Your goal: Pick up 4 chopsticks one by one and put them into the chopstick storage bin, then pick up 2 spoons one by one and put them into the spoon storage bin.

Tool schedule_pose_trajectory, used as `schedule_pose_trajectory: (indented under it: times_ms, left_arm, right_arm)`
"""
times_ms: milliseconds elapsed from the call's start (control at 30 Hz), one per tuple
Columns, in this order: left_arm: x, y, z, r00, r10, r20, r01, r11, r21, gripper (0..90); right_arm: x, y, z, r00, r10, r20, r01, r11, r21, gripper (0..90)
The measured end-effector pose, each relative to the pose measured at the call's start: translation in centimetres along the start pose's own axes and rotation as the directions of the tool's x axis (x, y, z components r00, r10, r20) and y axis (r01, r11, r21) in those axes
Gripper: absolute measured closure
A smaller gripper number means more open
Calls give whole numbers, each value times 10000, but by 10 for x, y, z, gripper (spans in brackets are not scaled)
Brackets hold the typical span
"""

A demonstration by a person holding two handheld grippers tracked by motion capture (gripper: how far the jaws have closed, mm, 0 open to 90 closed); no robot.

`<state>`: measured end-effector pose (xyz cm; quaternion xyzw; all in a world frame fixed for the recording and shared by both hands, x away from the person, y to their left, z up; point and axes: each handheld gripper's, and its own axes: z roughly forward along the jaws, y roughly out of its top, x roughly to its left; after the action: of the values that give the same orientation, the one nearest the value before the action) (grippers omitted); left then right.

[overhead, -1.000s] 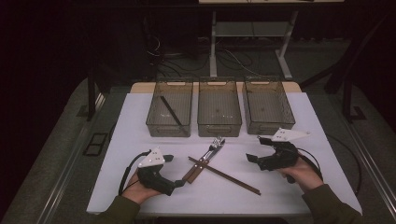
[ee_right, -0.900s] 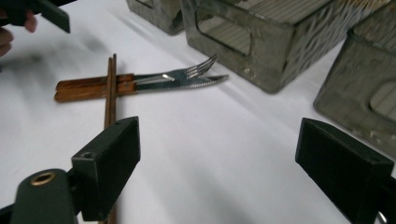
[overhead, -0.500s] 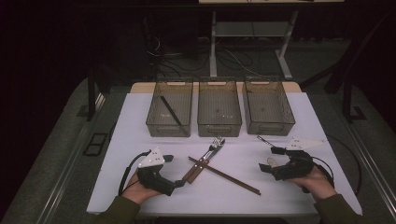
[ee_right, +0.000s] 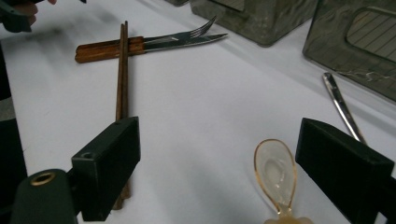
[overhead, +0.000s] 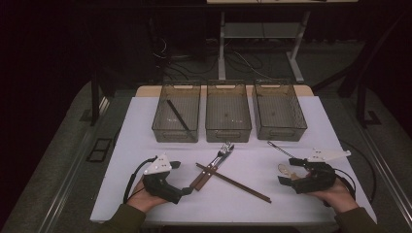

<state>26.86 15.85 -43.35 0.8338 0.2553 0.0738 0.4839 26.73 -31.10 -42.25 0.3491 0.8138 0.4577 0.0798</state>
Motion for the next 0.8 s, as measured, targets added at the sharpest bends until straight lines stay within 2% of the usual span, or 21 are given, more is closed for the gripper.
schedule_pose_trajectory:
  times_ms: [433,633,800]
  left_arm:
    - [0,0,0,10000,13,-3,-13,10000,-2,0]
    - [0,0,-1,10000,13,20,-13,10000,4,0]
    - [0,0,-1,10000,14,27,-14,10000,21,0]
  right_arm:
    - [10,-1,8,9961,-334,-814,367,9986,393,154]
    - [16,0,12,9918,-484,-1187,563,9964,642,277]
    - [20,1,15,9865,-637,-1511,751,9946,712,417]
